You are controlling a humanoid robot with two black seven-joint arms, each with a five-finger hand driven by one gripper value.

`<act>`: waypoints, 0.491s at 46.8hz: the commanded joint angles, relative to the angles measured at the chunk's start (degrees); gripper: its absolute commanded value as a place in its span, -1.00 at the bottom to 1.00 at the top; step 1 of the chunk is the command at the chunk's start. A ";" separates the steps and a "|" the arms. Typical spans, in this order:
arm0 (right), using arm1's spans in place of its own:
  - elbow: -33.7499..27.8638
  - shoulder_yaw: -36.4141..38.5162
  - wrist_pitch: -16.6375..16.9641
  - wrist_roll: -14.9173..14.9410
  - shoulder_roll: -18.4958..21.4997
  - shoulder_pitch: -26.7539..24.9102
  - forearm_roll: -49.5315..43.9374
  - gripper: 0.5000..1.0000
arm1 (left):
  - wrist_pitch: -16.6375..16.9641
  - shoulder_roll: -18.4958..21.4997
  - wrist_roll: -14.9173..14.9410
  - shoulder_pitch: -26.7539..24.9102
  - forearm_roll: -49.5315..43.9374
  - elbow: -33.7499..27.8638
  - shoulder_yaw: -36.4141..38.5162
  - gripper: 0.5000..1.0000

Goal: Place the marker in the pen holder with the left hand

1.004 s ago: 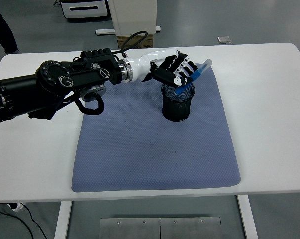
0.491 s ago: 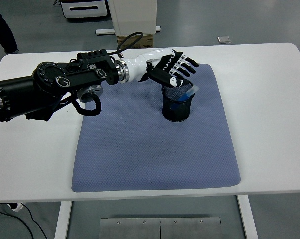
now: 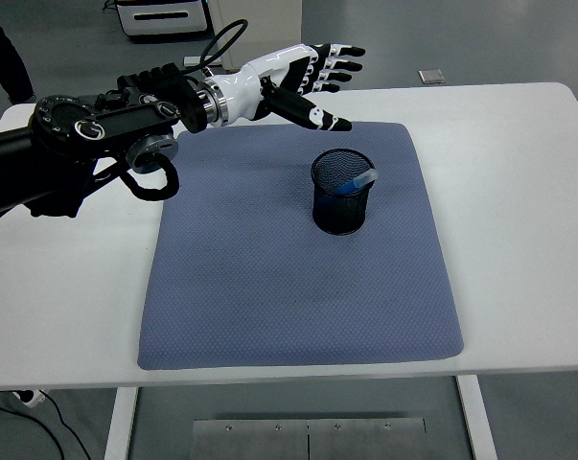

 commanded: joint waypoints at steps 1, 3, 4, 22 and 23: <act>0.00 0.01 0.00 0.00 0.00 0.00 0.01 1.00 | 0.07 1.86 0.05 0.87 -0.26 0.06 0.03 1.00; 0.00 0.01 0.00 0.00 0.00 0.00 0.01 1.00 | 0.07 3.09 0.05 1.58 -0.18 0.06 0.03 1.00; 0.00 0.01 0.00 0.00 0.00 0.00 0.01 1.00 | 0.07 3.79 0.05 2.19 -0.26 0.06 0.03 1.00; 0.00 0.01 0.00 0.00 0.00 0.00 -0.08 1.00 | -0.63 15.57 -0.12 12.12 0.27 1.02 -4.80 1.00; 0.00 0.01 0.00 0.00 0.00 0.00 -0.08 1.00 | -0.63 16.10 -0.21 12.82 -0.08 1.37 -5.76 1.00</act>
